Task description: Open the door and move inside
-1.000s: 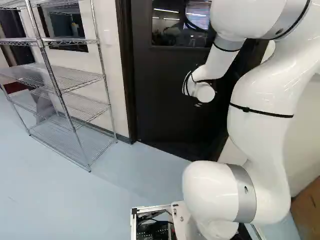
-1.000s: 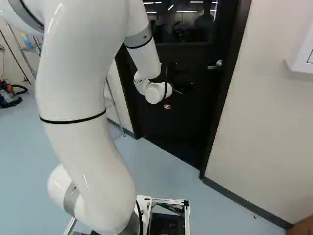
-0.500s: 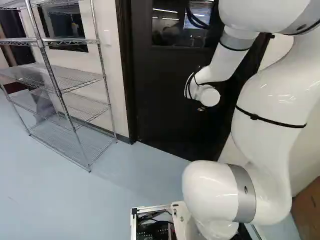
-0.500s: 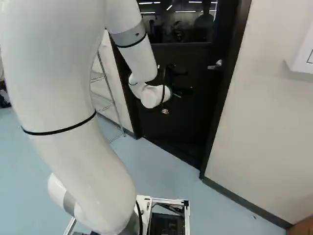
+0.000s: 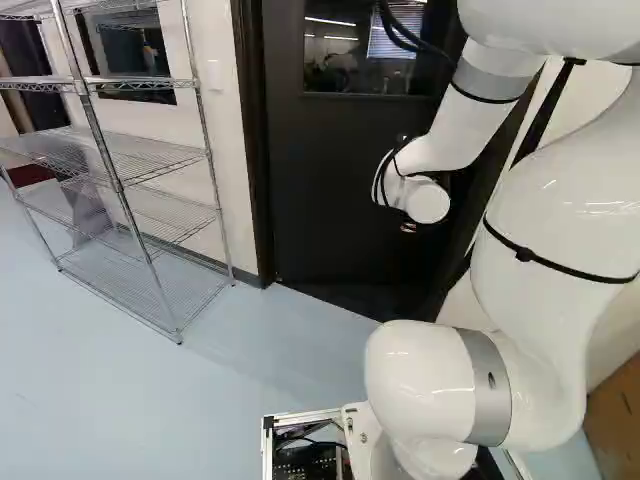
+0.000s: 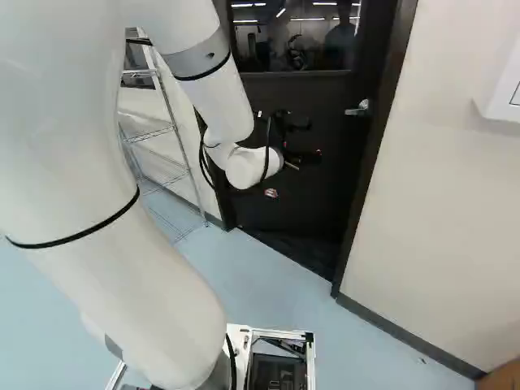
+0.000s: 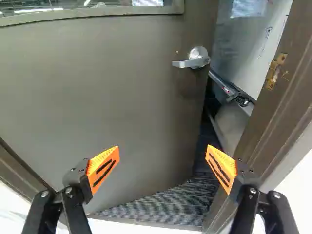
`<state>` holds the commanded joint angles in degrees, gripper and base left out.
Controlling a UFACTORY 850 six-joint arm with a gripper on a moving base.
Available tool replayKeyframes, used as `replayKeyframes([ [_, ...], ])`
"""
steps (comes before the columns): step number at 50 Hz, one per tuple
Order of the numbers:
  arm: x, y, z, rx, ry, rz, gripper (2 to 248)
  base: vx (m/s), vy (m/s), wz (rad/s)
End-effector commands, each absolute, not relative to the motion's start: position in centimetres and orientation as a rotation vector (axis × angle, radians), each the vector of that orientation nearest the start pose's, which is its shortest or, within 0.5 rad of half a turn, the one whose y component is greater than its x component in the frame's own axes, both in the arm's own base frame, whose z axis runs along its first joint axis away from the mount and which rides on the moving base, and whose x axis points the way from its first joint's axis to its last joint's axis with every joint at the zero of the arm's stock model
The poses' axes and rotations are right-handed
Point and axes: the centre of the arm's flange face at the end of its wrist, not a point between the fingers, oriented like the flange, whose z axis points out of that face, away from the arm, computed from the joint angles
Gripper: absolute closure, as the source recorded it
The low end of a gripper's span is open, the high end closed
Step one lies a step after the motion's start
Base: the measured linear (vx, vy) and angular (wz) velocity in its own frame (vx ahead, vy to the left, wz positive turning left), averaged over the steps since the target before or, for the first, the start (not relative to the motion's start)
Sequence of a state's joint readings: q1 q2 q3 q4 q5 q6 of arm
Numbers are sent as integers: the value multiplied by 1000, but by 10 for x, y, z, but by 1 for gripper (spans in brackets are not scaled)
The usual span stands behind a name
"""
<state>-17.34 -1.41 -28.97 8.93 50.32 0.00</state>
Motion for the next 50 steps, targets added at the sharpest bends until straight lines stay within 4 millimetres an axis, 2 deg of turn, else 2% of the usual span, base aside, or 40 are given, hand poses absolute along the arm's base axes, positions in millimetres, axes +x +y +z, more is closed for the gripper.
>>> replayKeyframes([
  [22,404,-138,426,-2553,651,-2087,3,-4,-2,-5],
  [32,404,-138,426,-2553,651,-2087,3,-56,-74,-34],
  [50,404,-138,426,-2553,651,-2087,3,3,60,-13],
])
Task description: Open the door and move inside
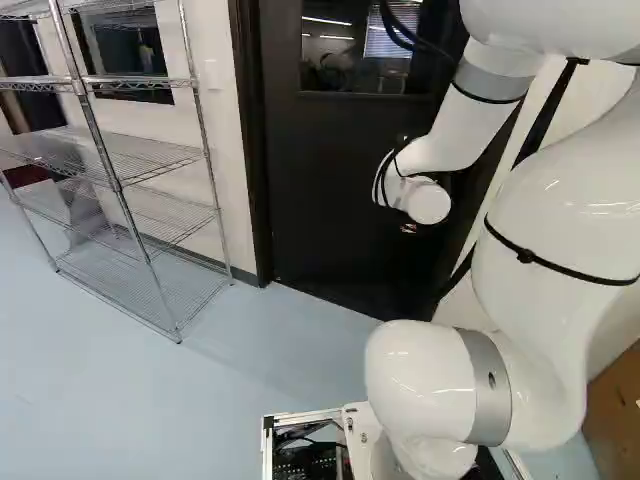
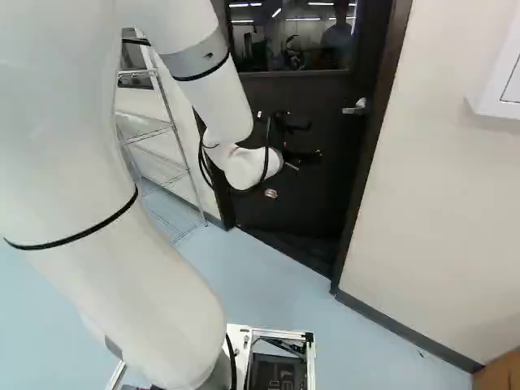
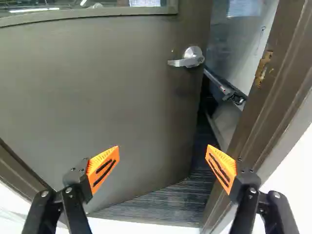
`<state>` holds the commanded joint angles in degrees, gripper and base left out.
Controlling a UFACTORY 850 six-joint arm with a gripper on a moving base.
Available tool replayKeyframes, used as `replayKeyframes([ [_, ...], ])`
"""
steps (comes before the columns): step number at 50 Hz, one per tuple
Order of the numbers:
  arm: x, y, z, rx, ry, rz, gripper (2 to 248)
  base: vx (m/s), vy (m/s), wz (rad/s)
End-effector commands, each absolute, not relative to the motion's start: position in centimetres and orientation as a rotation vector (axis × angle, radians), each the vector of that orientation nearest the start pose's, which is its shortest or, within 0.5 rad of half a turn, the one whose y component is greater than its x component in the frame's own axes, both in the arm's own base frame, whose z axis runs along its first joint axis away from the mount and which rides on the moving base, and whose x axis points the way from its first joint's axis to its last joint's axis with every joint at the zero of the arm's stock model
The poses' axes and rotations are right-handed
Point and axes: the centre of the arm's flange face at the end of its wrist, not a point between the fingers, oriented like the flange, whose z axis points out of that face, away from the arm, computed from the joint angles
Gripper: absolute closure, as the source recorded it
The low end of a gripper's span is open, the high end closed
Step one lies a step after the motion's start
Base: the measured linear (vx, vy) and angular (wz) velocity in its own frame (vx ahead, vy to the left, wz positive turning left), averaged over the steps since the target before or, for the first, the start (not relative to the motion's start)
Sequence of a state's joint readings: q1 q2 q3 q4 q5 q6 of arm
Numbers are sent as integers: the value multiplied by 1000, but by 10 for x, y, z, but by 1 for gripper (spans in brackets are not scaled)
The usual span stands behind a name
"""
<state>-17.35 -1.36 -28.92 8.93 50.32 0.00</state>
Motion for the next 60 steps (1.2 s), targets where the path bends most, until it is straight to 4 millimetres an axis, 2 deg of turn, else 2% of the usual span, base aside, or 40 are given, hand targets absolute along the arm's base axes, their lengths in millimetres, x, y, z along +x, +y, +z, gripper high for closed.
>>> replayKeyframes([
  [23,404,-138,426,-2553,651,-2087,3,13,107,-24],
  [60,404,-138,426,-2553,651,-2087,3,90,44,-232],
])
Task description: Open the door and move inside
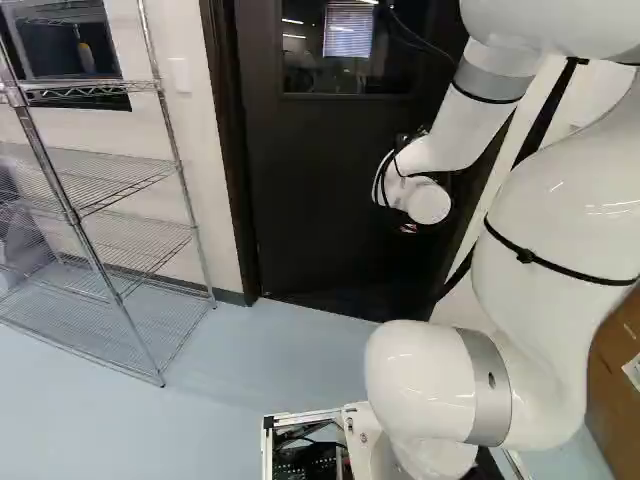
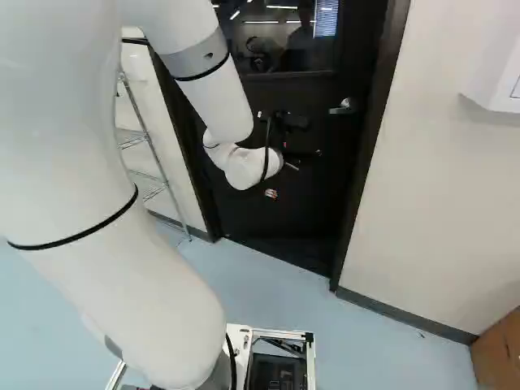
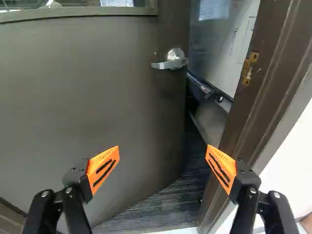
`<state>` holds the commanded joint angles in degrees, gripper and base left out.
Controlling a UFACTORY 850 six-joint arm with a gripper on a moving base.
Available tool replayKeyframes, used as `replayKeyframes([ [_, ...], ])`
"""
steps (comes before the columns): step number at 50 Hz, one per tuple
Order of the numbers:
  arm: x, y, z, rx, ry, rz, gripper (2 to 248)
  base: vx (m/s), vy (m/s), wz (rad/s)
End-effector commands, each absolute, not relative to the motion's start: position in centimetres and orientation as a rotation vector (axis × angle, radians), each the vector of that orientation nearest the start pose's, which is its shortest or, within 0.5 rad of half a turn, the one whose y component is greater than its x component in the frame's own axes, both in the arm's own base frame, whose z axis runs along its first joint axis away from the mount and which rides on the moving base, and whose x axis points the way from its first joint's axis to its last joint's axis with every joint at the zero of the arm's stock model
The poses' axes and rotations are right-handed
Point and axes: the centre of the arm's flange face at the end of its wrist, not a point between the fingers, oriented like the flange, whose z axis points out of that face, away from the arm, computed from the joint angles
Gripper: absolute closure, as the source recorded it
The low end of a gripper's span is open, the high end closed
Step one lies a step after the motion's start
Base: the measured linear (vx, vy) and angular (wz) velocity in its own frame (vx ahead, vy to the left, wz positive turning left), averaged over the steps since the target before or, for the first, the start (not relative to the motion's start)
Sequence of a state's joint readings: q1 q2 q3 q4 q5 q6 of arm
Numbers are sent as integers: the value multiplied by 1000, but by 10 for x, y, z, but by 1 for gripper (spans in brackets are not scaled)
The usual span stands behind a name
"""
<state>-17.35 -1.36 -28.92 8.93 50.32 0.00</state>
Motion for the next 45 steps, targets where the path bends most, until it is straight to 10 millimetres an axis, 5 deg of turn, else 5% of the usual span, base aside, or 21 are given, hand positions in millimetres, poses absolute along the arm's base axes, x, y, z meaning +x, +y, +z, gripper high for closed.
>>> replayKeyframes([
  [45,404,-138,426,-2553,651,-2087,3,103,59,-253],
])
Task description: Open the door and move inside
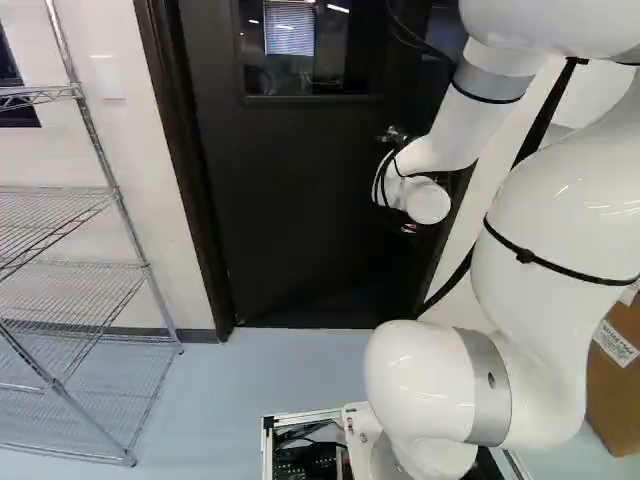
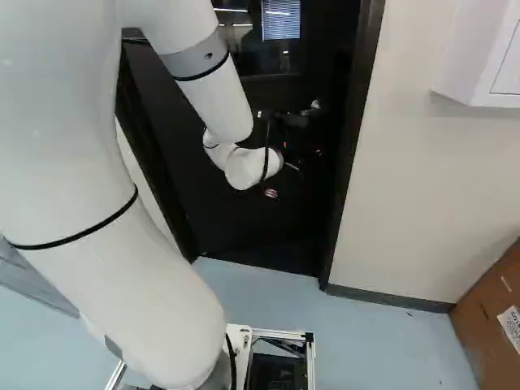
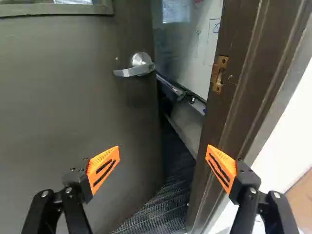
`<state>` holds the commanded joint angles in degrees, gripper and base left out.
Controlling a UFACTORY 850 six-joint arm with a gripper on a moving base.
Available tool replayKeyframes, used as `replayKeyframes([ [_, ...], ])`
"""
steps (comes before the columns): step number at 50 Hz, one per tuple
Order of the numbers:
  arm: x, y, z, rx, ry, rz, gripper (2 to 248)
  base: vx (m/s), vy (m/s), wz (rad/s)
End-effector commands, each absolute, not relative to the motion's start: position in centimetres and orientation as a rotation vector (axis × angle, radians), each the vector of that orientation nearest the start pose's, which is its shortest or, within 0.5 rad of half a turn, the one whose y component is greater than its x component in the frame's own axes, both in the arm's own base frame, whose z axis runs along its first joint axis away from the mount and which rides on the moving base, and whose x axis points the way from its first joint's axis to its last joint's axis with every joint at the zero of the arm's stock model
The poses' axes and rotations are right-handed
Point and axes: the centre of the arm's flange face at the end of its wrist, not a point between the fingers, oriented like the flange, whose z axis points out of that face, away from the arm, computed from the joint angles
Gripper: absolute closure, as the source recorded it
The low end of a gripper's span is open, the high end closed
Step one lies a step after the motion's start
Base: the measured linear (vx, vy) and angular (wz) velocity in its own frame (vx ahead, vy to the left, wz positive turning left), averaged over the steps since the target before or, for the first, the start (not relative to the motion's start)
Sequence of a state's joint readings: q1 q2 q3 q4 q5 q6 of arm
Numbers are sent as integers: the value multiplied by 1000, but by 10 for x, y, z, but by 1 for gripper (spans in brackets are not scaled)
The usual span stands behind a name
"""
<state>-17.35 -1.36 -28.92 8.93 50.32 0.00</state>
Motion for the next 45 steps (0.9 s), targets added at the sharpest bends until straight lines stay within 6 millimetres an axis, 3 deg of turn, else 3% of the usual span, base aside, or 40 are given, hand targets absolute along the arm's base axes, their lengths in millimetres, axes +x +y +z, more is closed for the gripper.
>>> replayKeyframes([
  [22,404,-138,426,-2553,651,-2087,3,114,57,-251],
  [45,404,-138,426,-2553,651,-2087,3,121,99,-49],
])
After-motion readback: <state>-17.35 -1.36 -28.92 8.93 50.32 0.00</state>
